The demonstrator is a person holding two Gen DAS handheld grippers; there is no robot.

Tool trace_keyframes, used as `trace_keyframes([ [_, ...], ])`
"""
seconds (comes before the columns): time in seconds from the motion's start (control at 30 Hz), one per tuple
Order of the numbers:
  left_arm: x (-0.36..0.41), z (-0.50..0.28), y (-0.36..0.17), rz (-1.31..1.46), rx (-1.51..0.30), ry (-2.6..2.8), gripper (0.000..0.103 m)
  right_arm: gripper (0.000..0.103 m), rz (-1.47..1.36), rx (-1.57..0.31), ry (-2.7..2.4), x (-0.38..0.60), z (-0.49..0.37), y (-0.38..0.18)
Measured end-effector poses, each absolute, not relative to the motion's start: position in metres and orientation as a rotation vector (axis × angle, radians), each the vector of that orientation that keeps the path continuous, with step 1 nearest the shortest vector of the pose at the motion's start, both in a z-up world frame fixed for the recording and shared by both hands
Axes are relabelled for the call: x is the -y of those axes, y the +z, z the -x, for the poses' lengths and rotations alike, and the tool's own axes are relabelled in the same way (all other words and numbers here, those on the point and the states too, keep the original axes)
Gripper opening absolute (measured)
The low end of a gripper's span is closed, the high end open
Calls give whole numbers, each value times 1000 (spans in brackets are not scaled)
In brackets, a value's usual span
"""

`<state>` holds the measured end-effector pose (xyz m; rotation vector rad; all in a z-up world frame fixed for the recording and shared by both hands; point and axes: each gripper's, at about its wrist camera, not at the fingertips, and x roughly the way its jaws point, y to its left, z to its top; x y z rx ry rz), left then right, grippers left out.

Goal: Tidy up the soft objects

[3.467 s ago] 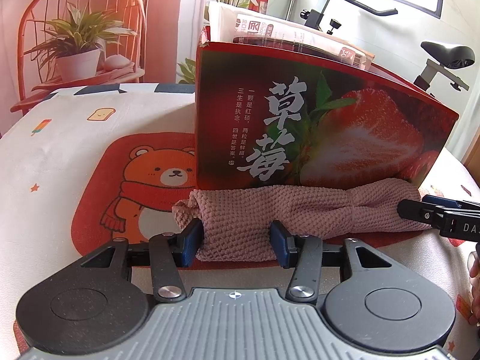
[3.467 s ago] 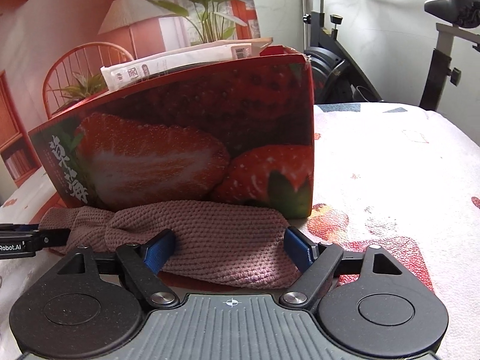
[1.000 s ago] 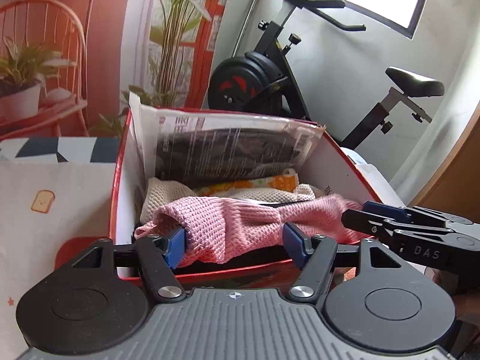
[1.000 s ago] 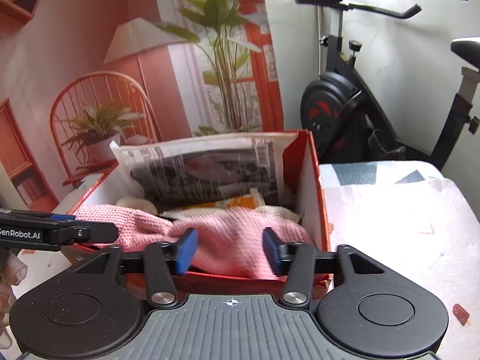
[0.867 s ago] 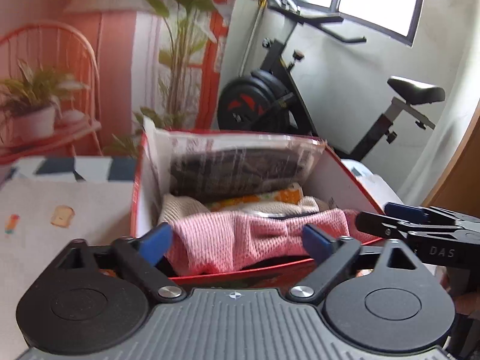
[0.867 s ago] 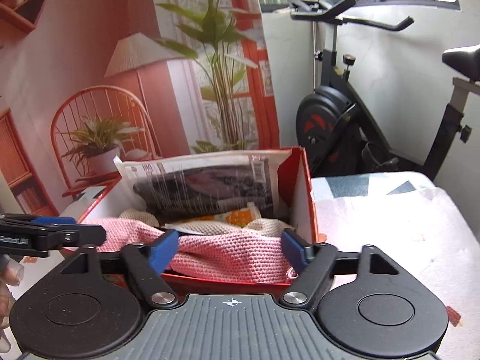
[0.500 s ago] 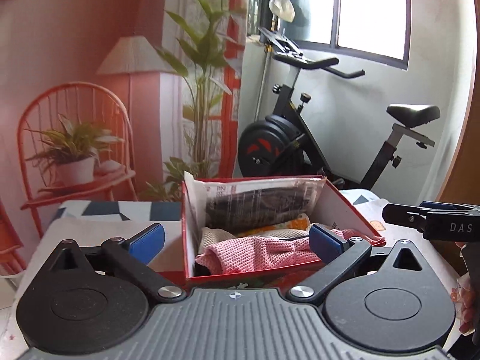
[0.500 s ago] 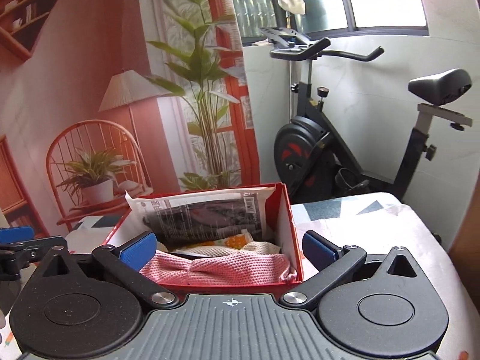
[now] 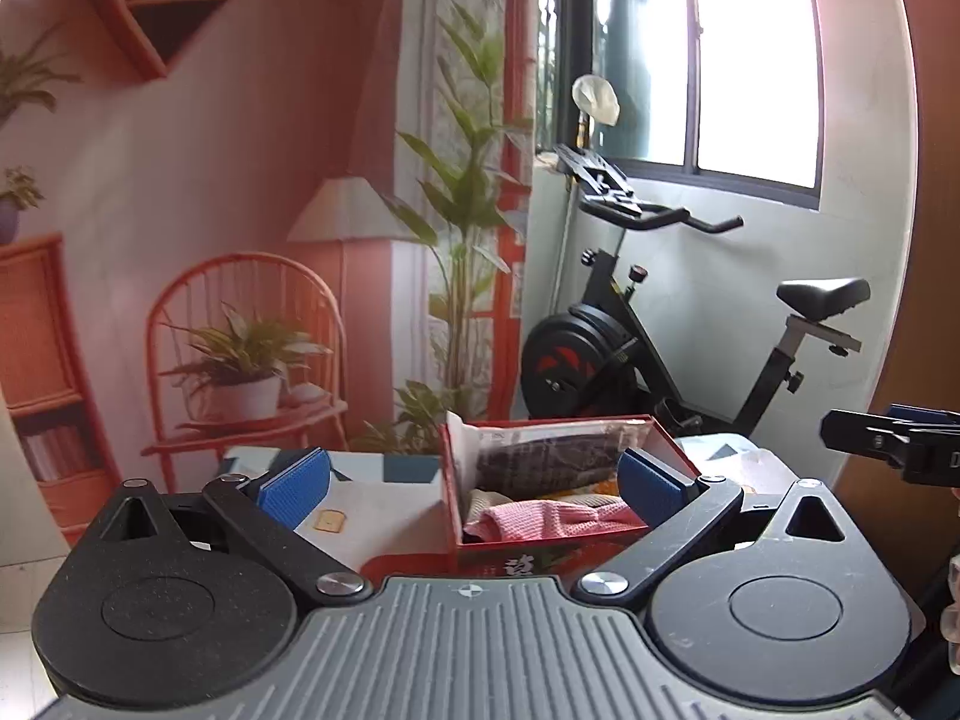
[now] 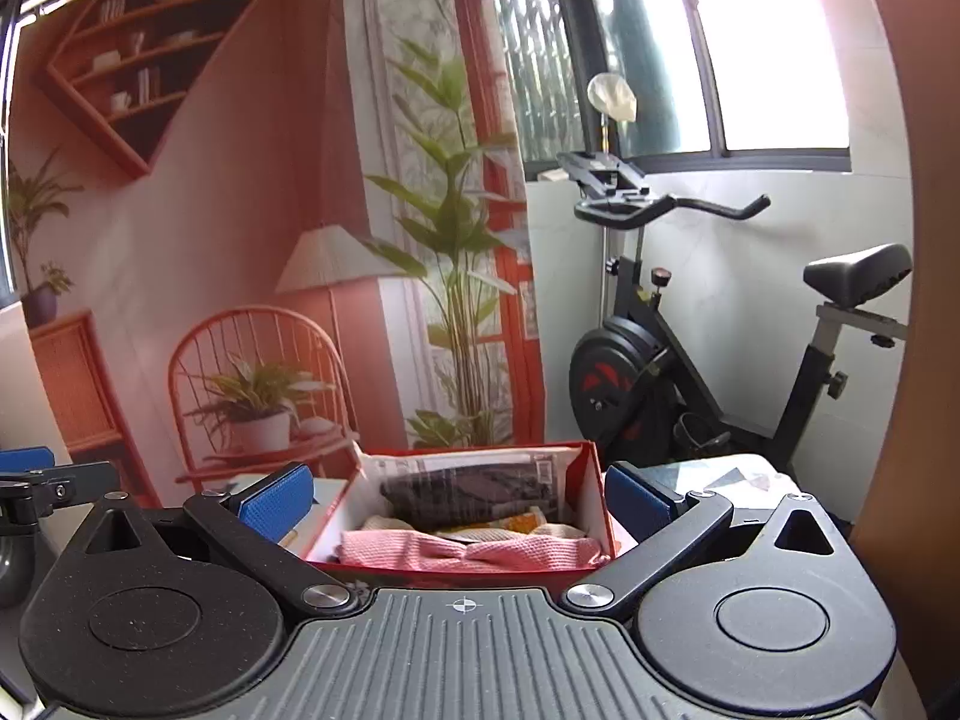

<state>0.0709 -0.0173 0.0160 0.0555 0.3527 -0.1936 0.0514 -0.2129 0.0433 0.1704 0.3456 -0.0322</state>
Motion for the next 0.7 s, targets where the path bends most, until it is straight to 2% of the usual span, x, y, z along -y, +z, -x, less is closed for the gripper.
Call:
trace_keyframes([
  [0.27,6,-38,41,-64,-289,-162,103,103,-113,-309,-50,194,0,76],
  [0.7,9,-34,38,-75,-280,-132,103,103,-103,-273,-65,191,18,86],
])
